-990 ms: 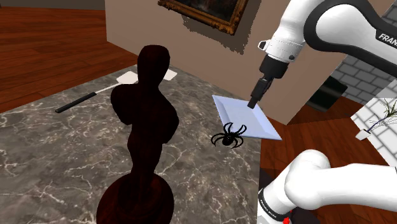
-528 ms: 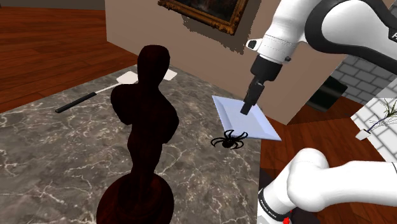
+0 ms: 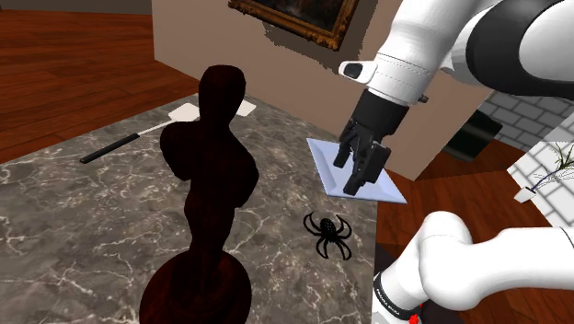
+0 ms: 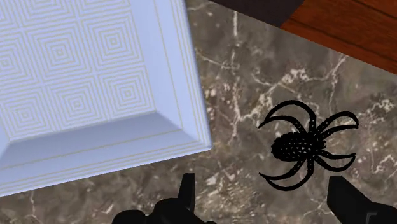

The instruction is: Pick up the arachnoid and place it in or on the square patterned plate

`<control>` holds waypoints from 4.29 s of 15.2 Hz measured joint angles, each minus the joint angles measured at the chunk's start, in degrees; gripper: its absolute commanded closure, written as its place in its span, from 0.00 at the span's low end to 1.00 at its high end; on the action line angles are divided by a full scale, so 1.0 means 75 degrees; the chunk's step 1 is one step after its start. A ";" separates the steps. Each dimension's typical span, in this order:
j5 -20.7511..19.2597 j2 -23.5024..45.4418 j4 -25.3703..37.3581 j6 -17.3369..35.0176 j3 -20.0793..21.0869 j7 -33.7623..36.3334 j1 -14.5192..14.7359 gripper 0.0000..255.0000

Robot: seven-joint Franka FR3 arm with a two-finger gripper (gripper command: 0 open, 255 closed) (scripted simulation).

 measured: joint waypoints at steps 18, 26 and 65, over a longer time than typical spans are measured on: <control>0.0320 -0.0157 -0.0853 0.0776 0.0300 -0.0248 0.0288 1.00; 0.0320 -0.0157 -0.0853 0.0776 0.0300 -0.0248 0.0288 0.00; -0.0541 -0.0091 -0.0038 0.0929 0.2698 0.2858 -0.0589 1.00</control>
